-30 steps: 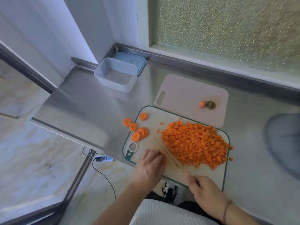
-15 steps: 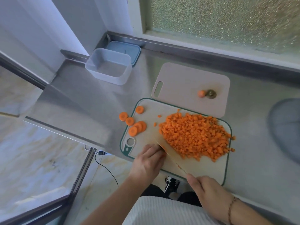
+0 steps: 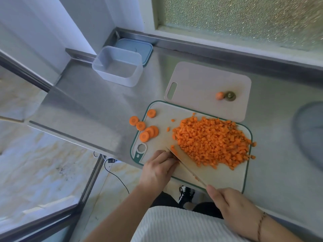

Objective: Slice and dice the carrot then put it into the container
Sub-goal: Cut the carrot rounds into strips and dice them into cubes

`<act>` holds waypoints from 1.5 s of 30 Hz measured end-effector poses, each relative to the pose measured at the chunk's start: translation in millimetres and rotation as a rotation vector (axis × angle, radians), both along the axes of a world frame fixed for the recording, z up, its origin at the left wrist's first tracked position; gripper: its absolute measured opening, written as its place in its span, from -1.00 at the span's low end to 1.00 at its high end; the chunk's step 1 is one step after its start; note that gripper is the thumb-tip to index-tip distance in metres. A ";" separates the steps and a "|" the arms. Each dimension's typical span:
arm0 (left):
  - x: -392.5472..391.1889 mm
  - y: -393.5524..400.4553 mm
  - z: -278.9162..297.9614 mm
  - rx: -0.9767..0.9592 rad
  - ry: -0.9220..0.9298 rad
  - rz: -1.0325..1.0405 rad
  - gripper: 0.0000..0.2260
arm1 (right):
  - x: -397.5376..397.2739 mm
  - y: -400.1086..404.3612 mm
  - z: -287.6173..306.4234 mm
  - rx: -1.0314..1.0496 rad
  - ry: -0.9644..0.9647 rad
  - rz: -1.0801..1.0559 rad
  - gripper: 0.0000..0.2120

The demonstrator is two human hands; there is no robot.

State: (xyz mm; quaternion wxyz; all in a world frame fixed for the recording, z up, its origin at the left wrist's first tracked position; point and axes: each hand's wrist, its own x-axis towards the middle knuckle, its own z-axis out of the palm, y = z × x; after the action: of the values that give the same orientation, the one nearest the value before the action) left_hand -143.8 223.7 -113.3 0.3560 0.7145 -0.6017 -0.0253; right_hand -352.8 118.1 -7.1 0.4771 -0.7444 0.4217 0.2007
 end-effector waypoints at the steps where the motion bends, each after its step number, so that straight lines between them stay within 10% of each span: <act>1: 0.2 0.1 0.4 -0.004 0.006 -0.001 -0.94 | 1.3 0.9 -0.4 -0.009 0.010 0.016 -0.45; 34: 8.4 3.8 4.6 0.030 -0.046 -0.003 -0.88 | 15.5 0.7 -6.0 0.090 -0.049 0.002 -0.45; 45: 56.8 -19.7 17.4 0.247 -0.158 -0.332 -0.68 | -37.7 -26.5 6.6 0.105 -0.058 -0.169 -0.32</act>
State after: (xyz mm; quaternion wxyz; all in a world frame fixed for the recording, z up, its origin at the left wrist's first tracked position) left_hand -87.1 204.0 -95.9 0.2084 0.6436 -0.7294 -0.1012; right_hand -390.5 91.7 -0.5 0.5428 -0.6855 0.4581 0.1600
